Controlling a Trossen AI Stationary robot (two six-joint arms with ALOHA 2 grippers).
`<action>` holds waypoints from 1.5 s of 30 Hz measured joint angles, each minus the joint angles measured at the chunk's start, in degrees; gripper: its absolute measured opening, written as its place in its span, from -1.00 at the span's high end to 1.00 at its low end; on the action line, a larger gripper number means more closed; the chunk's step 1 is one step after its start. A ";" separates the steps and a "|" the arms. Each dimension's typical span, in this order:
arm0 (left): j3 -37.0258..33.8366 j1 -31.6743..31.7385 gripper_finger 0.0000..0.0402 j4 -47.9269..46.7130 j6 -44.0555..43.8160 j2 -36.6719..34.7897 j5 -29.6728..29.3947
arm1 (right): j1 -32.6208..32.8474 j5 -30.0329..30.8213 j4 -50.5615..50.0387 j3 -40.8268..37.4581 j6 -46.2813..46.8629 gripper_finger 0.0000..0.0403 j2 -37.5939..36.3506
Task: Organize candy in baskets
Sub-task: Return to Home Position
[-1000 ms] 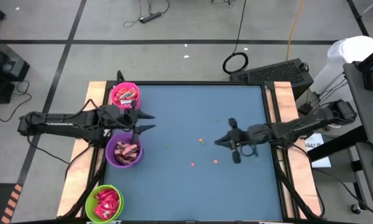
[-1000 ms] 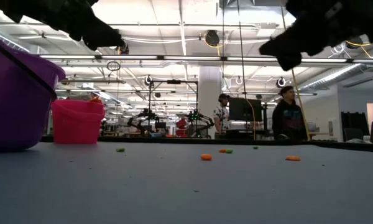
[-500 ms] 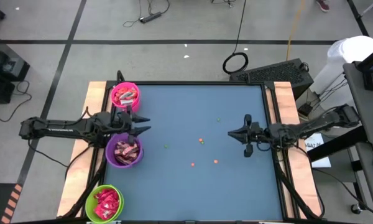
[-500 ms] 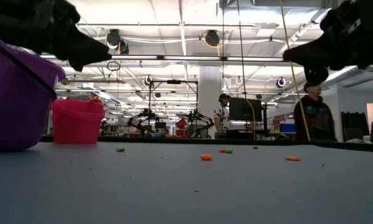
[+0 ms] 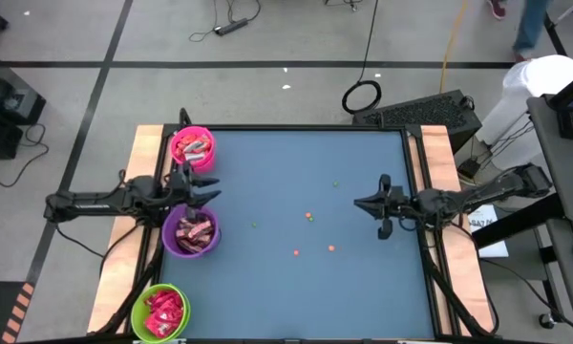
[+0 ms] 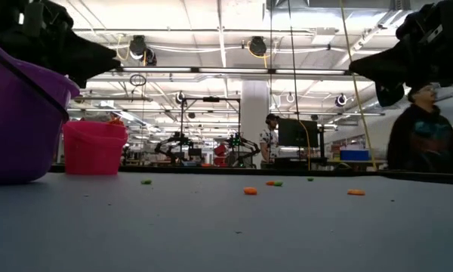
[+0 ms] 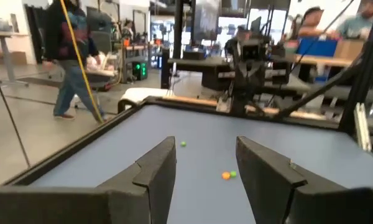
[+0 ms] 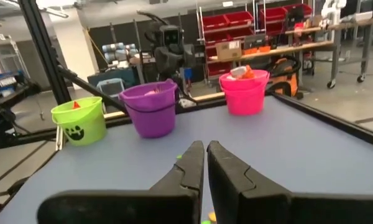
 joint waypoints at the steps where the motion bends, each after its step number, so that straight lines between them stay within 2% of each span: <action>1: -0.39 0.00 0.15 0.03 -0.29 -1.16 -0.01 | 0.00 0.01 0.02 0.00 -0.22 0.94 -0.37; 6: -0.97 0.00 0.15 -2.48 -1.25 -7.88 0.01 | 0.02 3.60 -0.47 0.00 0.44 0.94 -2.90; 16: -0.97 0.11 0.15 -8.55 -1.46 -8.01 -0.77 | -0.13 6.27 -15.35 0.00 4.50 0.93 -12.03; 20: -0.97 0.07 0.15 -10.58 -3.48 -8.02 3.99 | -0.09 6.20 -20.52 0.01 5.46 0.93 -16.70; 23: -2.59 0.07 0.15 -9.04 -7.28 -8.00 4.97 | 0.00 6.04 -25.96 0.04 6.49 0.93 -20.07; 29: -3.39 0.00 0.15 -6.95 -7.37 -7.64 6.53 | 0.02 5.90 -26.03 0.07 1.51 0.93 -22.05; 45: -3.46 0.00 0.15 -6.86 -7.32 -7.27 6.65 | 0.02 5.79 -25.88 0.07 1.67 0.93 -21.42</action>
